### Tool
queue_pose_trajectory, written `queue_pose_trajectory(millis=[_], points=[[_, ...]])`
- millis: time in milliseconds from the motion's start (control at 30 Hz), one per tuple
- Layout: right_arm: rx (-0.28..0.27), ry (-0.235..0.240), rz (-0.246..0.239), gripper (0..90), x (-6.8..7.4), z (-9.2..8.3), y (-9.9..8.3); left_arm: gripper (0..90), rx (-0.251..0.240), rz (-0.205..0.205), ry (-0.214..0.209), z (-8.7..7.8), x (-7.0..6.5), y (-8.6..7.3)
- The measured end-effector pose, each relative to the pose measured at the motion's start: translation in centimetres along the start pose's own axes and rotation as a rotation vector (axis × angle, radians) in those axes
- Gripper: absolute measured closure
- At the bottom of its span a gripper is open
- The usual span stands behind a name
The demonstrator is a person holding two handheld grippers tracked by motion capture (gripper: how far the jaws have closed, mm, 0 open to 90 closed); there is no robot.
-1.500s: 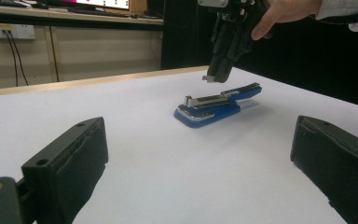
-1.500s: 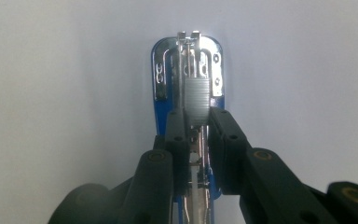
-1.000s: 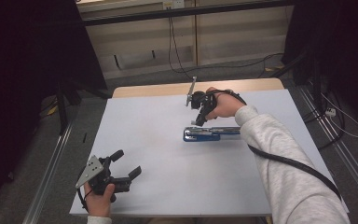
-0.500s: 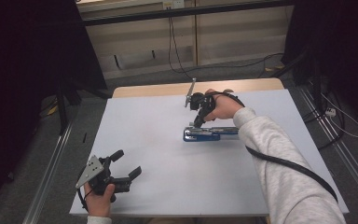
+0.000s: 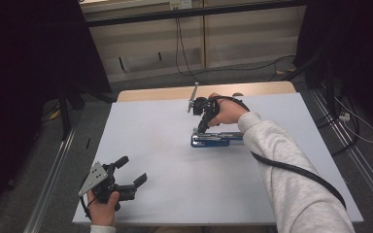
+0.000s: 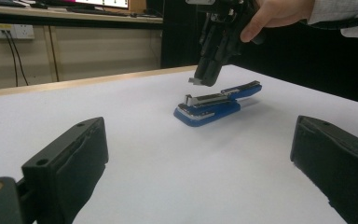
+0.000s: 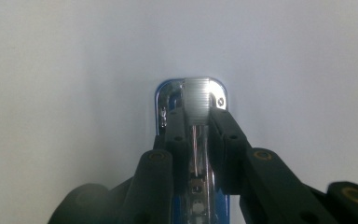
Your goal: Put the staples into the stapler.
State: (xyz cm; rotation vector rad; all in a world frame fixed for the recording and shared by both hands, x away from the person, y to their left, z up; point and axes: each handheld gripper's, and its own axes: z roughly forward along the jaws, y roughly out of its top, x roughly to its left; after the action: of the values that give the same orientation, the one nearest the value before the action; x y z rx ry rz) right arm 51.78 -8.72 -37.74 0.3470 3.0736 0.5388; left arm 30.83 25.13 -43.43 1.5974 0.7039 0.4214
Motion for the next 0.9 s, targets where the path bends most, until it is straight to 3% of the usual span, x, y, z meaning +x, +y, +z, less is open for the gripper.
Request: queue_pose_trajectory(millis=[433,900], points=[[0.006,-0.001,-0.007,78.4,0.0,0.3,0.8,4.3,0.001,0.001,0.0,0.0,0.0,0.0],[0.014,0.008,-0.003,78.3,0.0,1.1,0.3,4.4,0.004,0.004,0.001,0.0,0.0,0.0]])
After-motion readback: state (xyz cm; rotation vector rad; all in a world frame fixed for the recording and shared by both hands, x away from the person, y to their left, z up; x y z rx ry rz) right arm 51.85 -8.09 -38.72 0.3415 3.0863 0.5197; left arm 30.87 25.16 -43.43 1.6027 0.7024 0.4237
